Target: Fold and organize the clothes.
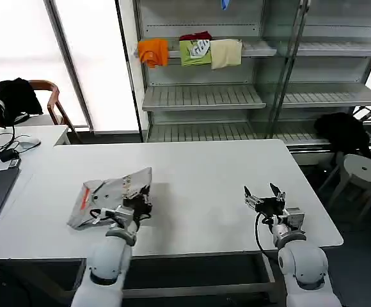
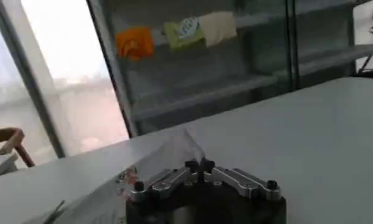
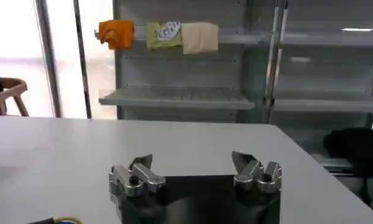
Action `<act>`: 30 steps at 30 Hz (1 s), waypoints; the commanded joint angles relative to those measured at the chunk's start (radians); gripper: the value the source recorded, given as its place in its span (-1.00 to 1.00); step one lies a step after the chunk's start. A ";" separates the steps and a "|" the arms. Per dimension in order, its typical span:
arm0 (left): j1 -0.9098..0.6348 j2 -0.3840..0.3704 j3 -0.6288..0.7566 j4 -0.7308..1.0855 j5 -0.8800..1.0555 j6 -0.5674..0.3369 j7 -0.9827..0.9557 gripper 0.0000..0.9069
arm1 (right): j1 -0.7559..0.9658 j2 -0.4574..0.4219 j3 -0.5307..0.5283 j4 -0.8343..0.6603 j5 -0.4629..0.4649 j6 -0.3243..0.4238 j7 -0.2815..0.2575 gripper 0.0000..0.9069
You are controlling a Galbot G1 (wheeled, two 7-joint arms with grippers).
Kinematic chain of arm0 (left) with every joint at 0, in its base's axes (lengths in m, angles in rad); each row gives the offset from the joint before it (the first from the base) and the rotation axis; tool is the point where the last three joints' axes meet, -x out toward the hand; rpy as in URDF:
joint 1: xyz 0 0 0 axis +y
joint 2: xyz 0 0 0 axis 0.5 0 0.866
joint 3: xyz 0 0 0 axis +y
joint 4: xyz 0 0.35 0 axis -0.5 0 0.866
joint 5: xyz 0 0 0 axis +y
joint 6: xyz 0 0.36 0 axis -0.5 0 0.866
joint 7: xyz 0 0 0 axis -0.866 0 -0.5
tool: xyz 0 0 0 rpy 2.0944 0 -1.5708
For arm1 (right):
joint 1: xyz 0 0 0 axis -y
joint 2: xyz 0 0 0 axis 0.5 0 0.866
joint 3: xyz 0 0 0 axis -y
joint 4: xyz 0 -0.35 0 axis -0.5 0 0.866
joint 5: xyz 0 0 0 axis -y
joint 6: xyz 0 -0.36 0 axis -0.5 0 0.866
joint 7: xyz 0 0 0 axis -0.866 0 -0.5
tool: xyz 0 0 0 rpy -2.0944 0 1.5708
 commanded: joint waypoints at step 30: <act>0.020 0.259 -0.406 -0.061 -0.412 -0.023 -0.034 1.00 | 0.190 0.245 -0.289 -0.396 0.332 -0.071 -0.058 0.80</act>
